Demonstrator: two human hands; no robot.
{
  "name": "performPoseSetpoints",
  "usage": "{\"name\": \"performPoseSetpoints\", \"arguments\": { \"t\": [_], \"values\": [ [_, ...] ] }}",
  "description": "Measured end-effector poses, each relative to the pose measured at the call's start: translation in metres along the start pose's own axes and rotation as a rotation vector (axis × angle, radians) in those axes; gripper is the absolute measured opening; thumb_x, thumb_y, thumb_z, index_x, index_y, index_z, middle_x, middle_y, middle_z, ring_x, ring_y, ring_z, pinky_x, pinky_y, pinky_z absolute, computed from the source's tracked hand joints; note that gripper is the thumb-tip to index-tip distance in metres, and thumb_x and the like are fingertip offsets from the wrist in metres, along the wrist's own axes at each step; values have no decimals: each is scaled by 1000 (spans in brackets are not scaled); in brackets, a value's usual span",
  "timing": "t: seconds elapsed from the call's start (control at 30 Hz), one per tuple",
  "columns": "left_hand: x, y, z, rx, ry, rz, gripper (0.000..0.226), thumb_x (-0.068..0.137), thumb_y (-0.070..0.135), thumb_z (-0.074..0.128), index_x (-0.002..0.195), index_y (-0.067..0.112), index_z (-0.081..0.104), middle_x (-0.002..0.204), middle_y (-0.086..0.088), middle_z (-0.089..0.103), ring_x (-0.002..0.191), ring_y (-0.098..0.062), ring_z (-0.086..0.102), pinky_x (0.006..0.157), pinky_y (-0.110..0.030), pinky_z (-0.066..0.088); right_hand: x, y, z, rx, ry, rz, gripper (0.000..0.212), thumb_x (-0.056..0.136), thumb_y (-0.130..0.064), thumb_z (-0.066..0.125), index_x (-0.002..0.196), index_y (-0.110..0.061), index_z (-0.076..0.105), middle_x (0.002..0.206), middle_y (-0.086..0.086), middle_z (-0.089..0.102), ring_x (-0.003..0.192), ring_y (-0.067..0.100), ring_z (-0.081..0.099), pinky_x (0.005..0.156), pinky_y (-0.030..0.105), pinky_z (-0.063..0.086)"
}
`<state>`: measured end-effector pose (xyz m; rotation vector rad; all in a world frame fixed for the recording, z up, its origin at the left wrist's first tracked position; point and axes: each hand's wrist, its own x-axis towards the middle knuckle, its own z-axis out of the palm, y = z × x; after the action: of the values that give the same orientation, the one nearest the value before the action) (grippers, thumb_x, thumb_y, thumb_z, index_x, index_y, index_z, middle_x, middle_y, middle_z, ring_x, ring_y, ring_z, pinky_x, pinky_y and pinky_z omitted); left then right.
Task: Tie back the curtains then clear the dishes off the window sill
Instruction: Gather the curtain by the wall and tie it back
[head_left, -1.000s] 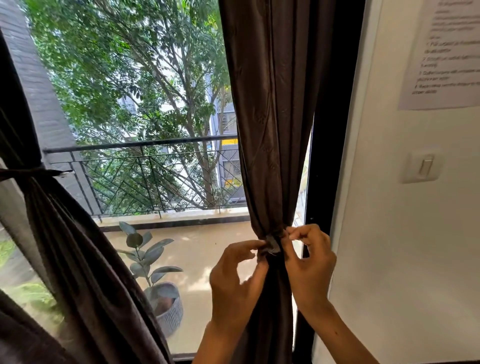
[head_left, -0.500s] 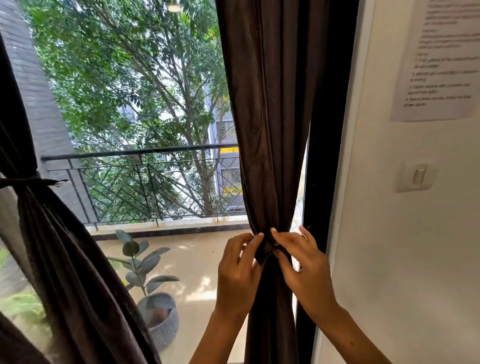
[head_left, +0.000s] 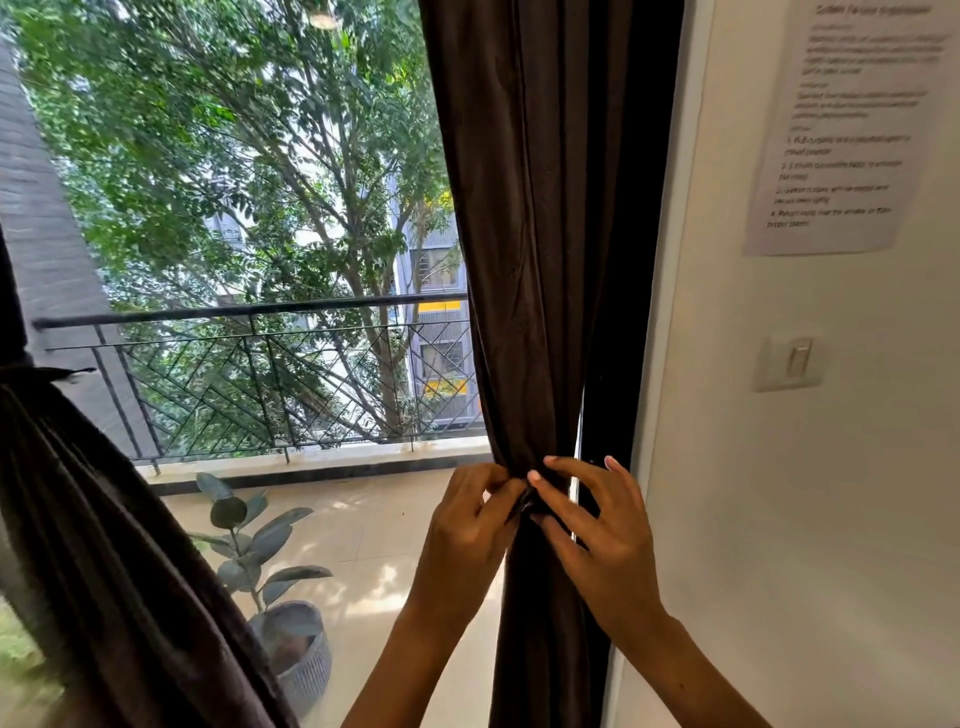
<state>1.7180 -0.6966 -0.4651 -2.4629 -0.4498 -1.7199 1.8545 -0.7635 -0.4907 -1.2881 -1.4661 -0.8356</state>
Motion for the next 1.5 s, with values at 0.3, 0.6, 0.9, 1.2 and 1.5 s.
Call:
{"name": "performPoseSetpoints", "arguments": {
  "t": [0.3,0.6,0.9,1.2,1.5],
  "values": [
    [-5,-3,-3,-60,54,47,15,86,13,60,99,7,63,93,-3,59,84,-15,56,83,-11,40,9,18,15,-134,48,-139,16,94,-22,55,101,-12,64,92,9,69,97,17,56,110,46,29],
    [-6,-13,3,104,22,55,22,94,14,52,103,1,67,98,-10,59,88,-22,51,76,-22,40,26,14,9,-21,-102,-148,30,103,-37,28,103,-19,52,98,2,60,98,18,51,110,45,19],
    [-4,-2,-16,29,-38,14,17,95,27,50,99,15,61,99,2,52,89,-17,48,73,-21,39,4,3,-10,-125,113,-256,13,88,-26,68,95,-15,64,102,2,62,92,20,58,79,39,46],
    [-14,10,-37,-173,-57,-230,19,89,31,56,95,20,69,97,11,48,96,-1,39,83,-8,29,10,-9,-14,-154,143,-353,28,83,-24,73,107,-17,61,106,0,60,95,19,57,80,39,42],
    [-11,21,-44,-408,30,-536,18,89,39,52,77,32,64,85,9,54,86,-12,51,73,-14,36,21,-28,-18,-40,121,-412,16,89,-17,67,104,-20,64,105,-4,61,91,14,57,75,33,38]
  ]
}}
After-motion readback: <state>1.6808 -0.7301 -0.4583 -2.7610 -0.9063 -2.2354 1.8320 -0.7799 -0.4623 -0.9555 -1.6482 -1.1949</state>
